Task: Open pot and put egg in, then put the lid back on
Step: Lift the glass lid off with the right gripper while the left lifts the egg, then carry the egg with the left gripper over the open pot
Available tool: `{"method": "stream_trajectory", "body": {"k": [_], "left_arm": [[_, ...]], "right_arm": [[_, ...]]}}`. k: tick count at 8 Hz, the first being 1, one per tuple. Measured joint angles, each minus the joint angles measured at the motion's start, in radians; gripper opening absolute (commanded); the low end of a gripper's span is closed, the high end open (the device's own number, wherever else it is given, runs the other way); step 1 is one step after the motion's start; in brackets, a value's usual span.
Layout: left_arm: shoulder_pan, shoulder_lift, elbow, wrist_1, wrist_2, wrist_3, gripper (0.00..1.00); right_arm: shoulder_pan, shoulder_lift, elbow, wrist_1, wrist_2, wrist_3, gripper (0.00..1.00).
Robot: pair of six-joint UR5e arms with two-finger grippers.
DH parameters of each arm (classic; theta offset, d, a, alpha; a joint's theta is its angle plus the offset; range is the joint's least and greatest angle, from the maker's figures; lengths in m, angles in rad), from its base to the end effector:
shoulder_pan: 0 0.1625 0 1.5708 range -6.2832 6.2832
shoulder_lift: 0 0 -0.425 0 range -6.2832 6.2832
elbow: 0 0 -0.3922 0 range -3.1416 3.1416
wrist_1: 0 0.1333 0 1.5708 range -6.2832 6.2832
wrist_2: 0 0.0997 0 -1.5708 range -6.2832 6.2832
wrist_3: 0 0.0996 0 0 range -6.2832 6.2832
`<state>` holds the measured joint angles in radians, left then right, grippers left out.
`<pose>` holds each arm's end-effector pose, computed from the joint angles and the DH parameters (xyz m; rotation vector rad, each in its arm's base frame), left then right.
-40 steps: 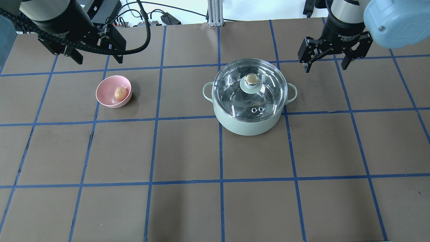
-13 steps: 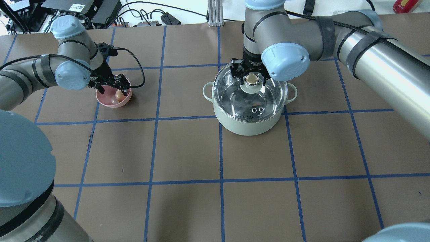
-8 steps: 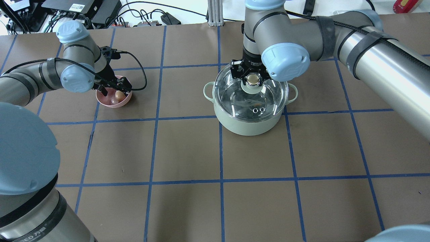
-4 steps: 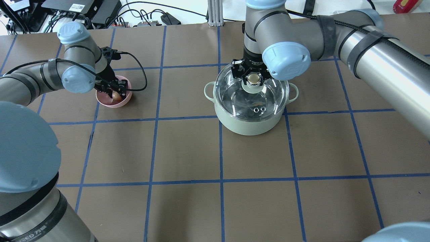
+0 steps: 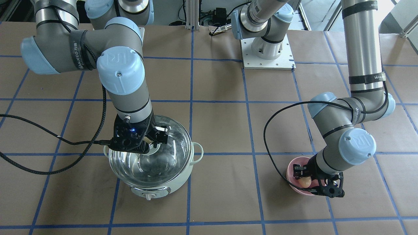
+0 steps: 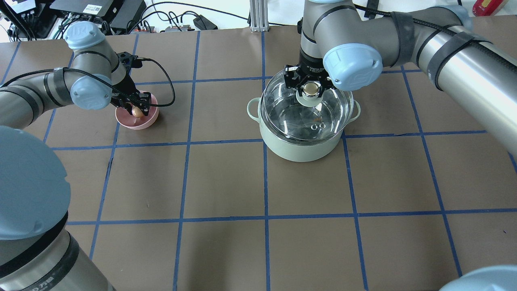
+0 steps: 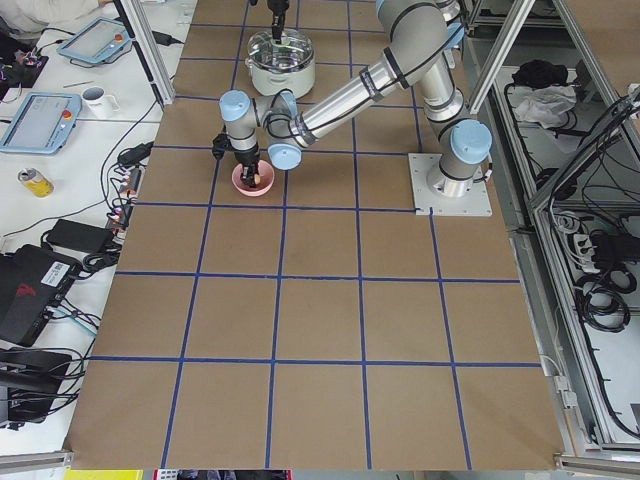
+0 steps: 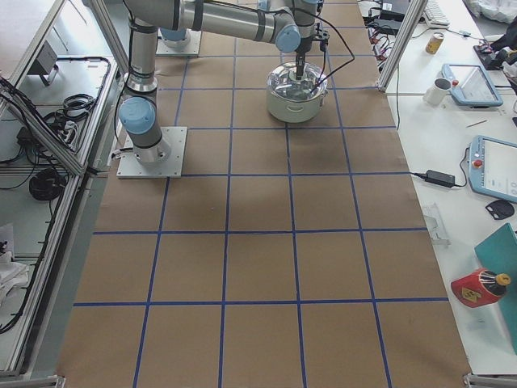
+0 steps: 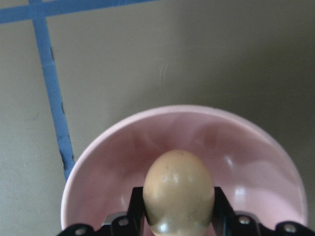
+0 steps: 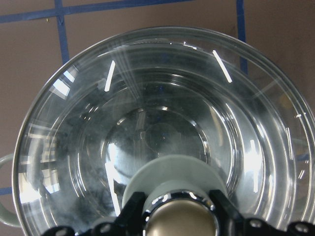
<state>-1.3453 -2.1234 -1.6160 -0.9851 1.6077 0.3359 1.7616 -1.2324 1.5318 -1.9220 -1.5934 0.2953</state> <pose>0.0180 -0.6584 0.2028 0.1719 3.1045 0.0340 0.2464 -0.5844 0.3534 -0.1644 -3.1266 0.0872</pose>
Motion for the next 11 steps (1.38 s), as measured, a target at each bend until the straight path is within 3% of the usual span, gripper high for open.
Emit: {"method": "stream_trajectory", "body": {"k": [2,5,7,9,11], "left_arm": [[-0.001,0.065,0.005,-0.028,0.008,-0.037,0.00],[-0.037,0.202,0.015,-0.251,0.079,-0.142,0.00],[-0.172,0.251,0.060,-0.345,0.086,-0.245,0.00],[-0.329,0.269,0.151,-0.430,0.014,-0.409,0.00],[-0.480,0.263,0.185,-0.382,-0.049,-0.574,0.00]], "right_arm": [[-0.035,-0.018,-0.002,0.004,-0.001,-0.057,0.00],[-0.109,-0.049,-0.004,0.014,-0.007,-0.212,0.00],[-0.217,-0.067,-0.005,0.038,-0.006,-0.392,0.00],[-0.320,-0.070,-0.005,0.044,-0.010,-0.583,0.00],[-0.375,-0.068,-0.004,0.040,-0.017,-0.705,0.00]]}}
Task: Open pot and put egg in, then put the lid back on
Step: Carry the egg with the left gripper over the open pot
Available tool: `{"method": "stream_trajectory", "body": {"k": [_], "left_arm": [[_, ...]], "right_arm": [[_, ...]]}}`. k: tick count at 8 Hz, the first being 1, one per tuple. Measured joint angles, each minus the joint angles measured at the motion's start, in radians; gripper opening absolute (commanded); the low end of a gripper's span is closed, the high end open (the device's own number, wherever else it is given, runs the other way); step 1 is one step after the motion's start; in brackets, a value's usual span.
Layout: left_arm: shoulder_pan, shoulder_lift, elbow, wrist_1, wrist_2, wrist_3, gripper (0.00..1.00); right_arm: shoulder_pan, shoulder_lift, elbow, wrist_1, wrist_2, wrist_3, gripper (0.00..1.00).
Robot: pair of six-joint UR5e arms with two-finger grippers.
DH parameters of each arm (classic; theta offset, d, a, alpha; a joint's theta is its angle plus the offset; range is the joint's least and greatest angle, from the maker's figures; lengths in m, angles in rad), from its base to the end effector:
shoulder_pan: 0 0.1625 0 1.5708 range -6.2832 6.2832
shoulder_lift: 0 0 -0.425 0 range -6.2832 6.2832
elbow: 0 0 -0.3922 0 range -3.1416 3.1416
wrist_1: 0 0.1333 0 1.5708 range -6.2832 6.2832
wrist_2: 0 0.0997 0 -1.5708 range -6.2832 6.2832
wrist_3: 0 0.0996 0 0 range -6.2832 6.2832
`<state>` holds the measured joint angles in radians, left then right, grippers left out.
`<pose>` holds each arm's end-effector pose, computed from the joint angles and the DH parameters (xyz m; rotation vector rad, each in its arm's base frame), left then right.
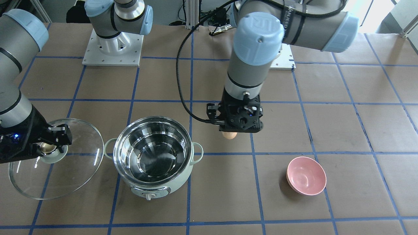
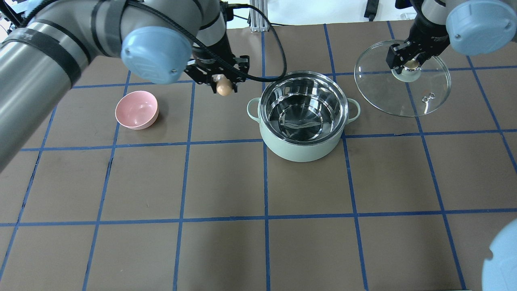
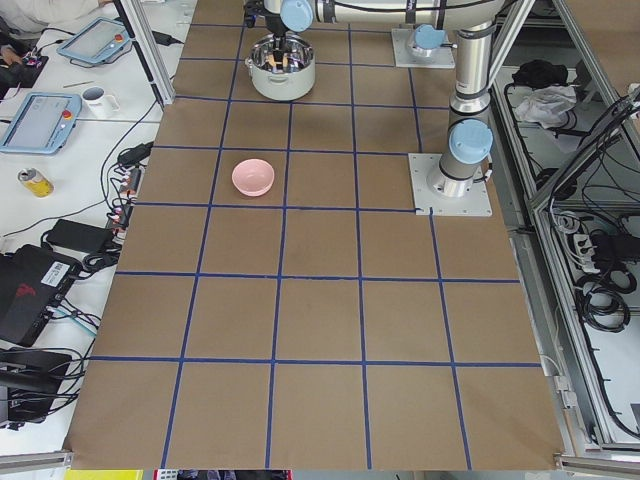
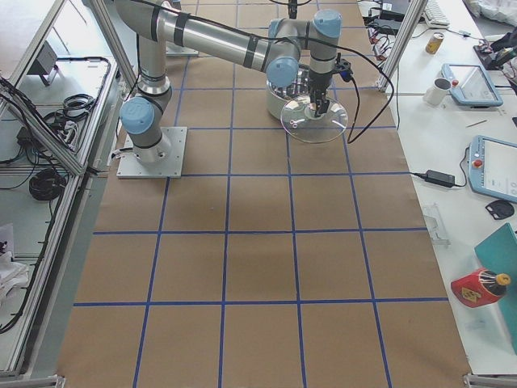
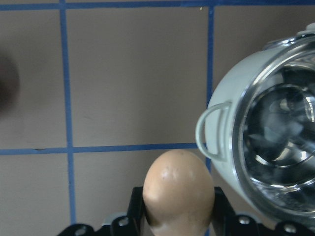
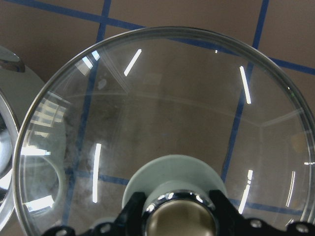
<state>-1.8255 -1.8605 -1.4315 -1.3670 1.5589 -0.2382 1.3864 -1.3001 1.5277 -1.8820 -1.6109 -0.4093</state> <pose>-0.2849 -0.5604 0.4169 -0.0262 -3.1160 0.0762 0.0165 -0.6169 0.3927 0.3427 -3.0579 0.1050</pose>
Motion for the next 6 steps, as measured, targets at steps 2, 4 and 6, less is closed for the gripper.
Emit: {"method": "stream_trajectory", "body": {"k": [2,4,6], "left_arm": [[-0.112,-0.044,0.007,0.131,-0.024,-0.166,0.00],[-0.184,-0.118,0.023,0.255,-0.027,-0.286,0.00],[-0.220,-0.188,0.052,0.307,-0.028,-0.344,0.00]], "right_arm": [[-0.013,0.002,0.000,-0.003,-0.011,-0.035,0.00],[-0.030,0.004,0.001,-0.005,-0.017,-0.062,0.00],[-0.038,0.002,0.001,-0.005,-0.018,-0.070,0.00]]}}
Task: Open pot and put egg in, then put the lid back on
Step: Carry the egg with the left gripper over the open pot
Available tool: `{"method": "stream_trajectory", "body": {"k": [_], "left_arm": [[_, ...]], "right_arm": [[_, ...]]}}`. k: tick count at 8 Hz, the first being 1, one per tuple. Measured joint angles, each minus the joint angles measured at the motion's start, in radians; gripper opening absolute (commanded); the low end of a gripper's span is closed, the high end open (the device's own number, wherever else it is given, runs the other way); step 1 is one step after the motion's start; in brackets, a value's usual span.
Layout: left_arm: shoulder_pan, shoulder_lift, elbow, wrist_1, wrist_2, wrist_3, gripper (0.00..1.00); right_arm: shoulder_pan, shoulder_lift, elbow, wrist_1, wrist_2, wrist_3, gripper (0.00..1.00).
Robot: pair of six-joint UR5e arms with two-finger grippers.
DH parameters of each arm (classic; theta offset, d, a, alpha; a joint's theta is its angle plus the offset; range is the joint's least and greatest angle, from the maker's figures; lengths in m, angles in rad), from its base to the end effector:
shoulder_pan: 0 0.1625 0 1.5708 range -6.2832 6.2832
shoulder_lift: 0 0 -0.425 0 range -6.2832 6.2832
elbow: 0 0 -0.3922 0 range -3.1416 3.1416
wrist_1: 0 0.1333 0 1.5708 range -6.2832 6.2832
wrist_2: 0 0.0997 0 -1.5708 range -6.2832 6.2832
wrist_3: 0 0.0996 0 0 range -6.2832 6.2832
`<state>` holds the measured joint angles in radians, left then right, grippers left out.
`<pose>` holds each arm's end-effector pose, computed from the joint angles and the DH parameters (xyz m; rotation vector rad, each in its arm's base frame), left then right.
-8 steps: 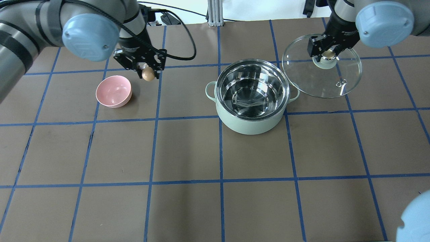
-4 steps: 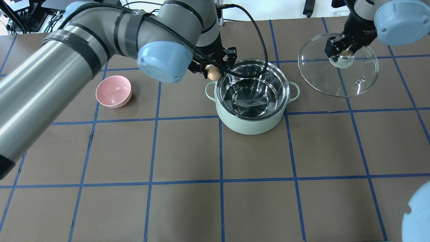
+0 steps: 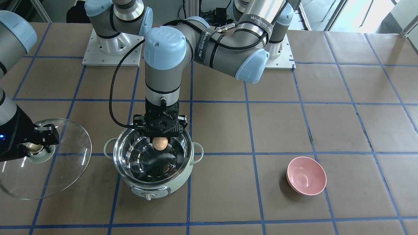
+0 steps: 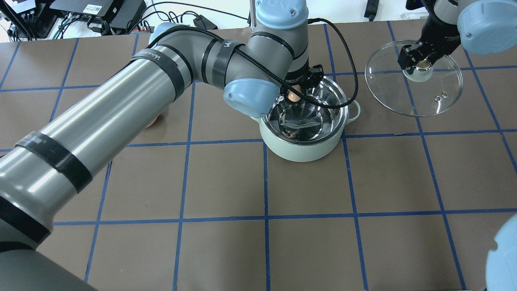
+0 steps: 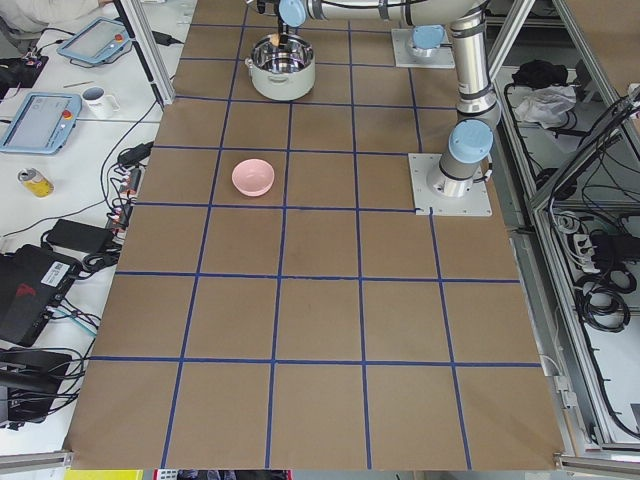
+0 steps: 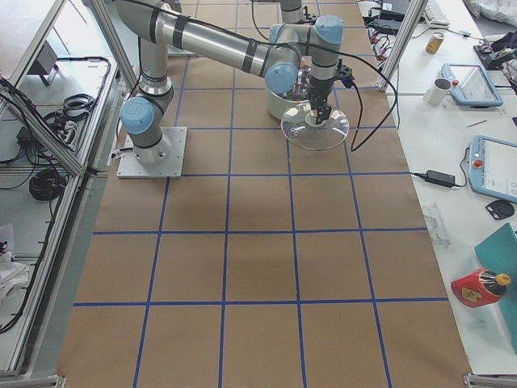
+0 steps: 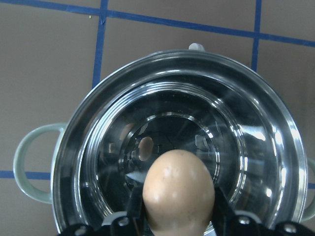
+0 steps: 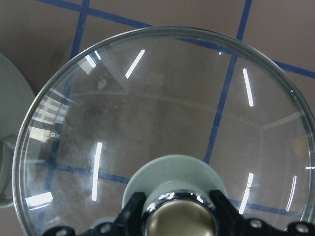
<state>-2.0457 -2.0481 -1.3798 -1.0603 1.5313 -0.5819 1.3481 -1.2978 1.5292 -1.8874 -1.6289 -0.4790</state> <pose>-0.4379 -0.5516 0.3544 0.1529 -2.9795 0.2603 -0.0091 -0.6174 0.3912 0.3869 -3.0318 0.0918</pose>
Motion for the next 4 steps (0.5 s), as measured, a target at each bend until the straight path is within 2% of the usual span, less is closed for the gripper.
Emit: {"method": "stream_trajectory", "body": {"k": [4], "left_arm": [[-0.032,-0.097,0.007,0.028,0.000,-0.016,0.00]], "right_arm": [[-0.001,-0.004,0.000,0.002,-0.001,-0.003,0.00]]}}
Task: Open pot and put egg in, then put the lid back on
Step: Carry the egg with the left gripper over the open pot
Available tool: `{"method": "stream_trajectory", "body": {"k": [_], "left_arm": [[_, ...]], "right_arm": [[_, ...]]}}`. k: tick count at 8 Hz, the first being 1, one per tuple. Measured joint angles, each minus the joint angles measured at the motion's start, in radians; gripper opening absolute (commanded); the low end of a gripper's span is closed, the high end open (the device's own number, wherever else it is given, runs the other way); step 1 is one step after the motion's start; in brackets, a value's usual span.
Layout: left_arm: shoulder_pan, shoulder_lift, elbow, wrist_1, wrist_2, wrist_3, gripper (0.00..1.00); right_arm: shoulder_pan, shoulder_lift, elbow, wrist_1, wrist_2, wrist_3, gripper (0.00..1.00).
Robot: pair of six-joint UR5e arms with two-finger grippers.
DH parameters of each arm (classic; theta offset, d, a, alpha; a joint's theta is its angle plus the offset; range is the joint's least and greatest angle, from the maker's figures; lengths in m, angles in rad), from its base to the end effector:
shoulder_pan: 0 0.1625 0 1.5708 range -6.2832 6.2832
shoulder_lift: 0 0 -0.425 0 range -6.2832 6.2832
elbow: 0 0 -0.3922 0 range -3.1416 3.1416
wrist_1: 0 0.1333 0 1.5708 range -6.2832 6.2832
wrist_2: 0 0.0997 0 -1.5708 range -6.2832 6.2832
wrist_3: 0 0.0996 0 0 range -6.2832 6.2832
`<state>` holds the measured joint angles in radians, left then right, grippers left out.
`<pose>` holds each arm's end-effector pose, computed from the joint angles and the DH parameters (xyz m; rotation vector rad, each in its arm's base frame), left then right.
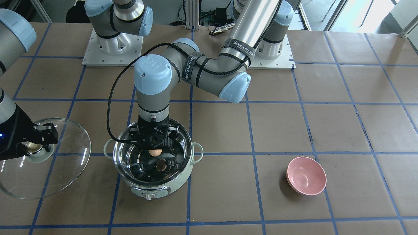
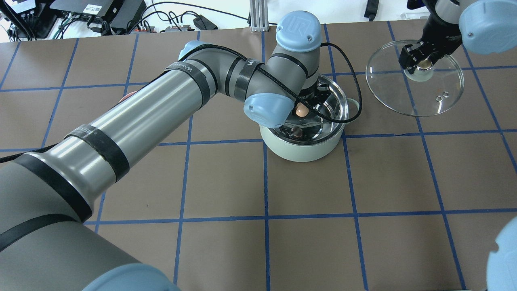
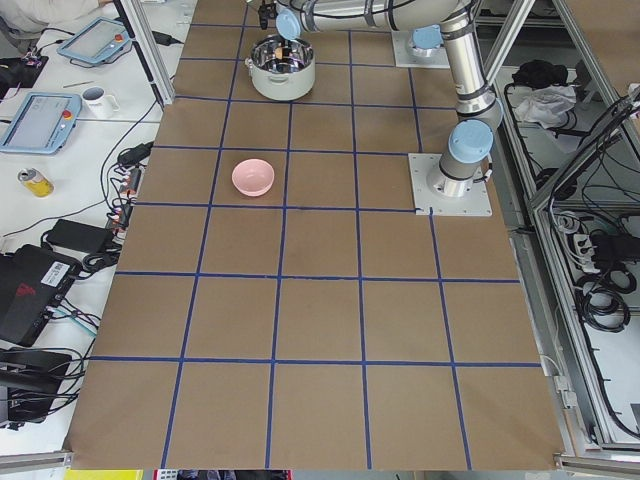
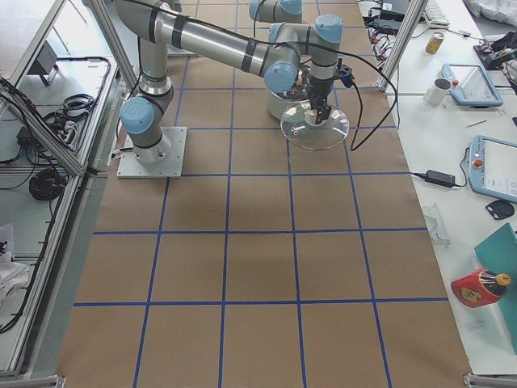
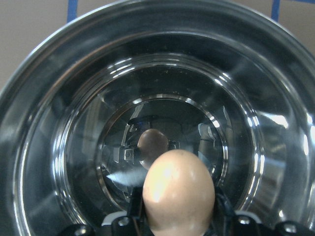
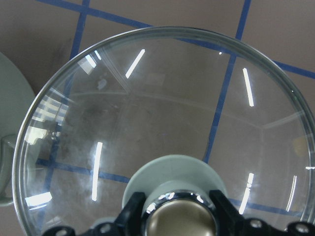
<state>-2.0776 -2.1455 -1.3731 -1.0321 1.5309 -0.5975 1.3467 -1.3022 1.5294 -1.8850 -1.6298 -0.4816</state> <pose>-0.4647 -0.5542 0.2927 0.1319 -3.0149 0.1766 -0.0097 -0.6161 0.3935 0.3883 -3.0300 0.0936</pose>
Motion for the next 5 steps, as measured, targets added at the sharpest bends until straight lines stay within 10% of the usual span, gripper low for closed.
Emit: {"method": "stream_trajectory", "body": {"k": [4,5], "left_arm": [[-0.022,-0.050,-0.001,0.051,-0.002,0.001,0.11],[-0.023,-0.058,-0.001,0.062,-0.002,0.003,0.31]], "right_arm": [[0.000,0.002,0.000,-0.001,0.001,0.000,0.00],[0.000,0.003,0.000,-0.002,0.001,0.000,0.00]]}}
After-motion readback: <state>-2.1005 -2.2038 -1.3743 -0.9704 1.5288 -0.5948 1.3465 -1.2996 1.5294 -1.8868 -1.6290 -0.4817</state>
